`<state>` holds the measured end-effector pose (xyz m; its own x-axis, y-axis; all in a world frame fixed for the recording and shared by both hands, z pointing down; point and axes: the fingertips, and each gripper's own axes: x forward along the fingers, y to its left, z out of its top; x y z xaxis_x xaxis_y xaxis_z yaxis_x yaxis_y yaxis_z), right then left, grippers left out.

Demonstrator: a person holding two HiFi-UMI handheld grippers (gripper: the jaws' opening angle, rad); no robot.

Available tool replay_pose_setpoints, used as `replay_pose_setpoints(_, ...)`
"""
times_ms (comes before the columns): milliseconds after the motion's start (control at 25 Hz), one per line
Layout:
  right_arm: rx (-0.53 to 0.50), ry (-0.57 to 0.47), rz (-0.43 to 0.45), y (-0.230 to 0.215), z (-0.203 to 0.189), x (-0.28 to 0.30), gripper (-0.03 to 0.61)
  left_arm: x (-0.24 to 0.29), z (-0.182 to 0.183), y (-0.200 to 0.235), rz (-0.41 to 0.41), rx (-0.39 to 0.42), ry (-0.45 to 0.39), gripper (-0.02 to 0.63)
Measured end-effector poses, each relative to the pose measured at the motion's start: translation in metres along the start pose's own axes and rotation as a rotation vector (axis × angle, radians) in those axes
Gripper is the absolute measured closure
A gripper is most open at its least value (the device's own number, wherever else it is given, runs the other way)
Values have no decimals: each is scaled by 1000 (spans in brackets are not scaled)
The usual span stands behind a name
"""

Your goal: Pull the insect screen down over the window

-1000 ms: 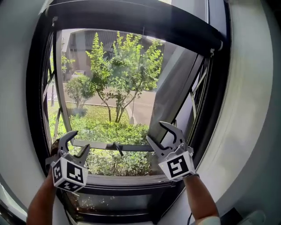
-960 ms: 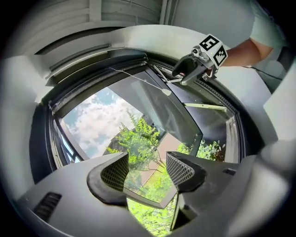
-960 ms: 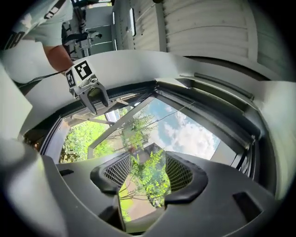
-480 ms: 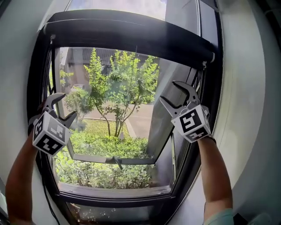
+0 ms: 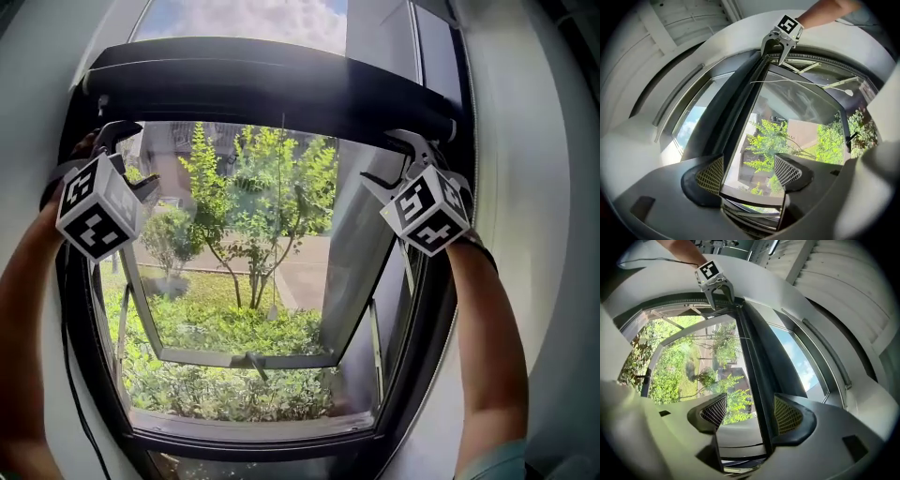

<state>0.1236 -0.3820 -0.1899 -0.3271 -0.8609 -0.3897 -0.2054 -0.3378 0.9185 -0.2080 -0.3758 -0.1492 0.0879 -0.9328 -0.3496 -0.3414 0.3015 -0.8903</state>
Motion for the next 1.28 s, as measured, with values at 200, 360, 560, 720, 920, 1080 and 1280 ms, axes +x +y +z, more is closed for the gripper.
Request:
replay_pose_setpoints(200, -67, 79, 31, -11, -11, 17, 284, 16, 10, 23, 12, 38, 15, 267)
replay_pose_setpoints(360, -102, 119, 42, -10, -15, 26, 284, 30, 1, 25, 19, 81, 48, 261)
replay_pose_setpoints(560, -145, 130, 48, -9, -19, 37, 284, 42, -6, 34, 41, 92, 60, 253)
replay_pose_setpoints(720, -150, 119, 43, -11, -22, 39, 284, 47, -2, 40, 55, 85, 52, 252)
replay_pose_setpoints(920, -169, 122, 44, -11, -25, 38, 285, 51, -3, 44, 55, 91, 73, 250)
replay_pose_setpoints(1080, -208, 144, 60, -9, -25, 38, 285, 60, -9, 45, 60, 171, 134, 250)
replay_pose_setpoints(1280, -248, 174, 64, -9, -24, 39, 285, 66, -12, 46, 71, 192, 166, 251)
